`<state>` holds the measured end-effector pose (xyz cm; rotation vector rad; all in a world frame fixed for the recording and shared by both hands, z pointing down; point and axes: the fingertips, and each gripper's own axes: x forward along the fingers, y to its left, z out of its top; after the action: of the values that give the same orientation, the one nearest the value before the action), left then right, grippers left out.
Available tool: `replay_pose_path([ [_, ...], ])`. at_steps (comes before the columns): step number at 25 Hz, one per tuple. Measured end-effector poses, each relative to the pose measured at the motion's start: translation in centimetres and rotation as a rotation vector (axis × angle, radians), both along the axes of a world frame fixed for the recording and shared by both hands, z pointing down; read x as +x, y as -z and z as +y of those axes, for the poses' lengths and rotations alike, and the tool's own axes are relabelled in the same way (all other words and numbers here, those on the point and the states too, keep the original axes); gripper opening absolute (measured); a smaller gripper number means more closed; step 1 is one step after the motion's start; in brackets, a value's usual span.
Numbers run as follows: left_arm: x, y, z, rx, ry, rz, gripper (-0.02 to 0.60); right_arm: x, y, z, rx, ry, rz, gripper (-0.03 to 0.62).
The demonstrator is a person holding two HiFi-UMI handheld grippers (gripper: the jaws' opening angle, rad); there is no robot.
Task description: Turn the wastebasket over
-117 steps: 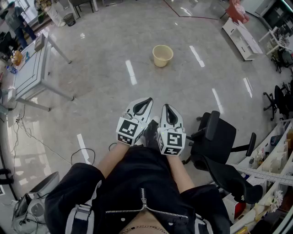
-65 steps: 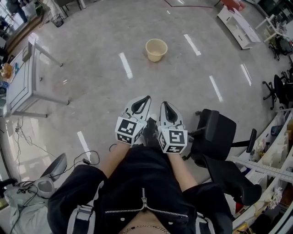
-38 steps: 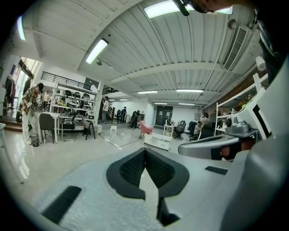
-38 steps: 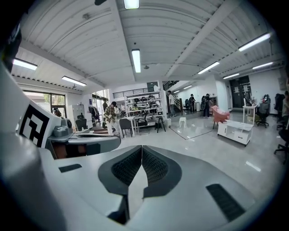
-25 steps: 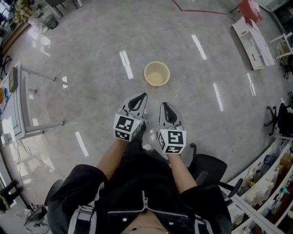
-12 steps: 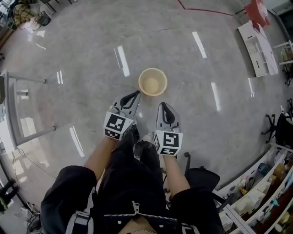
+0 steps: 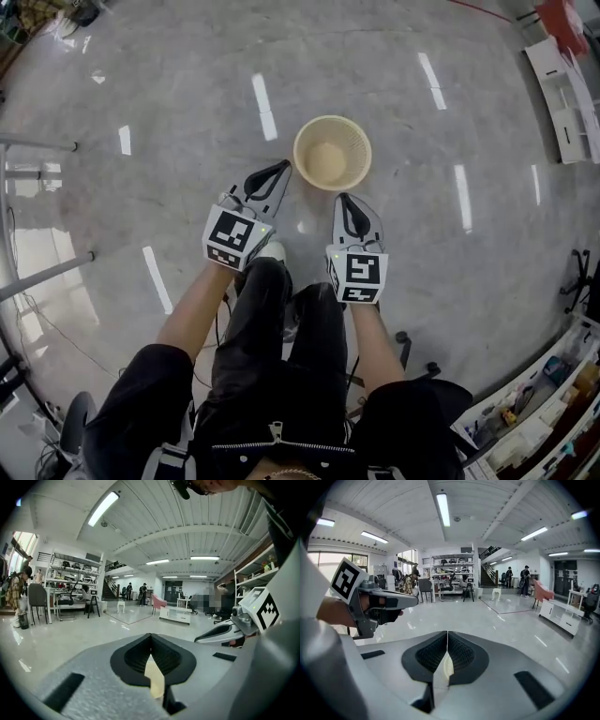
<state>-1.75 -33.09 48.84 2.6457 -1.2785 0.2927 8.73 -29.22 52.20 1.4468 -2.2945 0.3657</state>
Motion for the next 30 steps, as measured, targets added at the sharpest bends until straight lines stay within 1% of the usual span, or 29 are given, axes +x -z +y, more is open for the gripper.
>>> replay_pose_path([
  [5,-1.9,-9.7,-1.9,0.042,0.042,0.015,0.006,-1.7,-10.4,-2.2,0.012,0.053,-0.002,0.012],
  [9,-2.6,-17.5,-3.3,0.058,0.055,0.025,0.006,-3.7,-18.2,-3.8,0.022,0.145,0.050,0.012],
  [11,-2.9,-20.8,-4.0,0.063,0.052,0.021,0.006,-4.5,-21.9,-4.6,0.020,0.195,0.100,0.014],
  [14,-3.4,-25.1,-4.2,0.063,0.048,0.023,0.006,-5.6,-27.2,-5.0,0.021,0.284,0.223,0.015],
  [15,-3.6,-26.2,-4.1,0.065,0.049,0.023,0.006,-6.0,-28.8,-5.0,0.014,0.322,0.263,0.025],
  [16,-3.7,-27.1,-4.1,0.069,0.050,0.022,0.006,-6.3,-30.3,-5.0,0.003,0.356,0.298,0.064],
  [18,-3.9,-28.7,-4.2,0.074,0.054,0.027,0.006,-6.6,-33.0,-5.2,-0.018,0.405,0.353,0.090],
  [24,-4.7,-32.3,-3.6,0.061,0.094,0.050,0.006,-5.9,-38.6,-5.4,-0.055,0.502,0.523,0.094],
  [27,-4.9,-33.3,-3.0,0.059,0.107,0.050,0.006,-5.2,-40.2,-5.7,-0.056,0.511,0.585,0.094],
  [30,-5.1,-34.1,-2.2,0.054,0.110,0.046,0.006,-4.8,-40.9,-5.9,-0.035,0.503,0.647,0.094],
])
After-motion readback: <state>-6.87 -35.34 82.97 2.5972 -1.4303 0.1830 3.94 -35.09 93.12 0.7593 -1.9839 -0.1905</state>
